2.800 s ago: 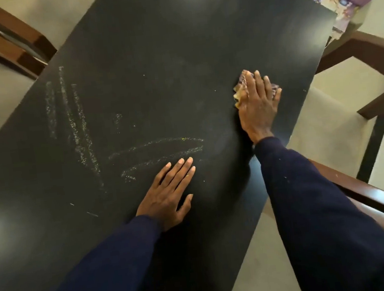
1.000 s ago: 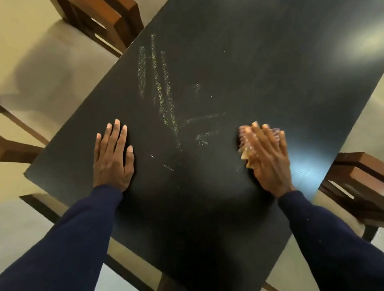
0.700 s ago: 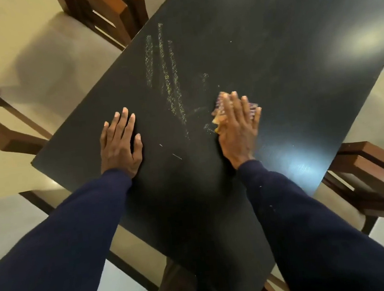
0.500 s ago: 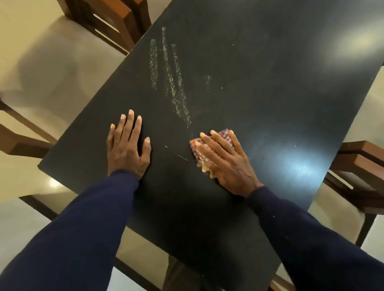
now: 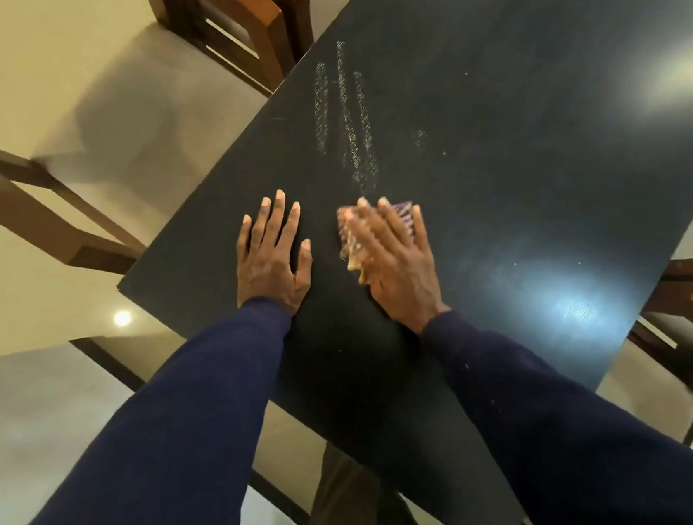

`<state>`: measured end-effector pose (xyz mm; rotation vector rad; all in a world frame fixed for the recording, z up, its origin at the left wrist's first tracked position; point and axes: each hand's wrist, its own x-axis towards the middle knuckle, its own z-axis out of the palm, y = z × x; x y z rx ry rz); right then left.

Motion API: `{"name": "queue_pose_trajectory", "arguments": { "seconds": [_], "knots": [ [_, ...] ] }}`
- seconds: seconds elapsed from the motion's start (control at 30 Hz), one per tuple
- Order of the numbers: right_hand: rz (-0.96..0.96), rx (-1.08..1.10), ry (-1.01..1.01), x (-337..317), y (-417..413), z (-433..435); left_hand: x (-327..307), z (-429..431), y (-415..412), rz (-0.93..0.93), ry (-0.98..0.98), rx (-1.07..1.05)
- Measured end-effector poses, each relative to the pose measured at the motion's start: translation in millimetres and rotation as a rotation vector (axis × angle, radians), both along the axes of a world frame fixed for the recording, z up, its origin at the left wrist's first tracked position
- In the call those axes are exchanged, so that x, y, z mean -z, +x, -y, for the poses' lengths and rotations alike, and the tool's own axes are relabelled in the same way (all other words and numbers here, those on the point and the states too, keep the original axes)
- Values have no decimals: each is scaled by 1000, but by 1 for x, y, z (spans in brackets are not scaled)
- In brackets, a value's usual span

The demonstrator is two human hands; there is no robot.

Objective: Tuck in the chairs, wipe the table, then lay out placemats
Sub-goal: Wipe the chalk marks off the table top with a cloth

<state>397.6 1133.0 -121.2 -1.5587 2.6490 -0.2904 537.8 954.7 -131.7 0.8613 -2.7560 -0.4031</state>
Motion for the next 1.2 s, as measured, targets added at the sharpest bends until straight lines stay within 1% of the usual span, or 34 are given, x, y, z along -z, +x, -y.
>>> {"name": "queue_pose_trajectory", "arguments": {
  "seconds": [0.1,0.13,0.17,0.2,0.23,0.3,0.37,0.4,0.43,0.5,0.57,0.67,0.73,0.77,0.8,0.87,0.97,1.03,1.1,1.13,1.2],
  "knots": [
    [24,-299,36,-4,5,-53,0,0,-1,-6,12,2],
    [22,-355,27,-6,-2,-68,0,0,-1,-3,14,1],
    [7,-361,9,-6,-13,-79,0,0,-2,1,14,1],
    [-17,-318,-8,-6,-26,-85,0,0,-2,9,13,1],
    [-39,-229,-16,-5,-40,-85,0,1,-2,14,12,1],
    [-48,57,-26,-3,-60,-69,1,2,-1,22,5,2],
    [-51,330,-21,-2,-65,-35,1,1,0,32,-2,2],
    [-46,403,-25,-2,-62,-16,1,1,-1,36,-3,3],
    [-38,425,-32,-2,-58,2,0,1,-1,38,-5,6],
    [-33,345,-35,-2,-41,25,0,1,-1,38,-8,4],
    [-32,141,-23,-2,-20,24,-1,0,0,30,-6,2],
    [1,-230,14,-3,0,-18,-1,-1,1,12,6,1],
    [11,-385,26,-6,-11,-57,-1,-1,-1,15,13,-1],
    [16,-413,18,-7,-22,-74,-1,-1,-2,18,14,-2],
    [12,-398,8,-9,-36,-87,-1,-1,-2,20,14,-4],
    [-22,-244,-17,-10,-66,-96,0,-1,-2,24,9,-4],
    [-50,183,-16,-7,-98,-61,-1,-1,-1,19,8,-5],
    [-41,392,-3,-4,-103,-18,-2,-2,-2,22,10,-6],
    [-23,447,-9,-4,-97,25,-3,-1,-1,34,20,-4],
    [-19,423,-16,-5,-90,42,-3,0,0,41,24,-2],
    [-20,294,-27,-5,-74,61,-3,1,-1,49,32,2]
  ]
}}
